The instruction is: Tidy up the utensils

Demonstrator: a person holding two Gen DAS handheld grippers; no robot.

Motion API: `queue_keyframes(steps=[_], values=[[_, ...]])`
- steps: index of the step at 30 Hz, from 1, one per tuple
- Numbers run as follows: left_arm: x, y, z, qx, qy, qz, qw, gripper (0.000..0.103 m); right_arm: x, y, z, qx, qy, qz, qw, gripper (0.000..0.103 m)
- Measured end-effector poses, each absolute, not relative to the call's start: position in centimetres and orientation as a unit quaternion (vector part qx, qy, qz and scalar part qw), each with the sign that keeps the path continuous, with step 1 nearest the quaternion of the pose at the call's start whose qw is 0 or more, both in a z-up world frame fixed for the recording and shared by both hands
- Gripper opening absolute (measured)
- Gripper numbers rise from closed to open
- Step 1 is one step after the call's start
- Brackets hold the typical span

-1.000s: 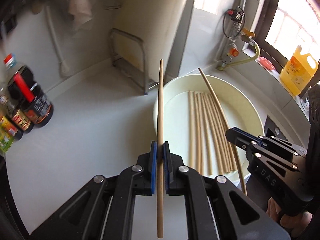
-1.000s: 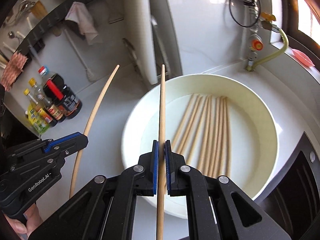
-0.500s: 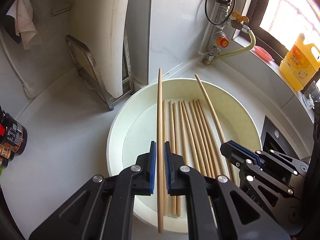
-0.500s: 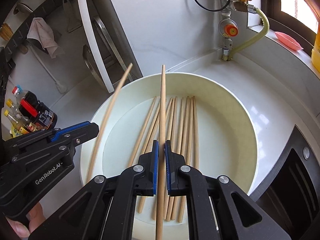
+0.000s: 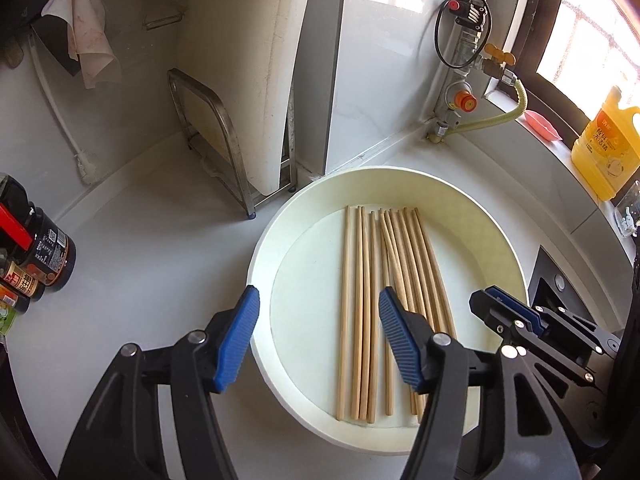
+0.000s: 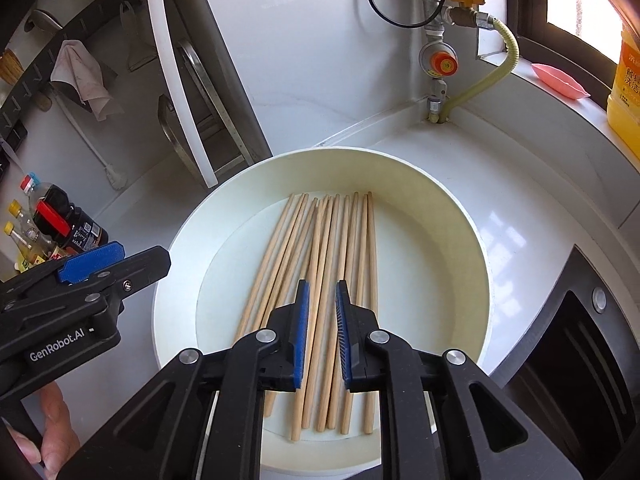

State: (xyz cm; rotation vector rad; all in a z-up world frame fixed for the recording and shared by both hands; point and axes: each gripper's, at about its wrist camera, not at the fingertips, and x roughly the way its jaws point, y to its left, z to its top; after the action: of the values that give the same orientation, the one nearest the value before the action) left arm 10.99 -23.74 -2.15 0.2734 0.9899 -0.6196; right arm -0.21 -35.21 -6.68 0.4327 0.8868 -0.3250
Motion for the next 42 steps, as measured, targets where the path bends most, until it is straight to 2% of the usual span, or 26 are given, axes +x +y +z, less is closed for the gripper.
queue_keyframes(steps=[6,8,15,21,33,42], values=[[10.5,-22.9,-1.3,0.127,0.46,-0.286,0.831,0.061,-0.8,-34.7,-6.1,0.204,0.42,-0.154,0.871,0.016],[10.4,-22.6,-0.9,0.124,0.458,-0.284,0.833,0.061,-1.0,-34.6,-5.8,0.201,0.419,-0.154,0.872,0.022],[10.0,-22.0,0.1,0.122,0.45,-0.28,0.839,0.062,-1.4,-34.1,-5.2,0.193,0.417,-0.151,0.875,0.022],[9.7,-21.7,0.3,0.123,0.45,-0.277,0.84,0.065,-1.7,-33.9,-4.7,0.192,0.413,-0.153,0.877,0.027],[9.1,-21.1,1.5,0.121,0.435,-0.275,0.849,0.076,-2.6,-33.7,-4.0,0.188,0.404,-0.161,0.881,0.041],[8.6,-20.3,2.2,0.117,0.424,-0.27,0.857,0.089,-2.8,-33.5,-3.7,0.187,0.405,-0.163,0.88,0.05]])
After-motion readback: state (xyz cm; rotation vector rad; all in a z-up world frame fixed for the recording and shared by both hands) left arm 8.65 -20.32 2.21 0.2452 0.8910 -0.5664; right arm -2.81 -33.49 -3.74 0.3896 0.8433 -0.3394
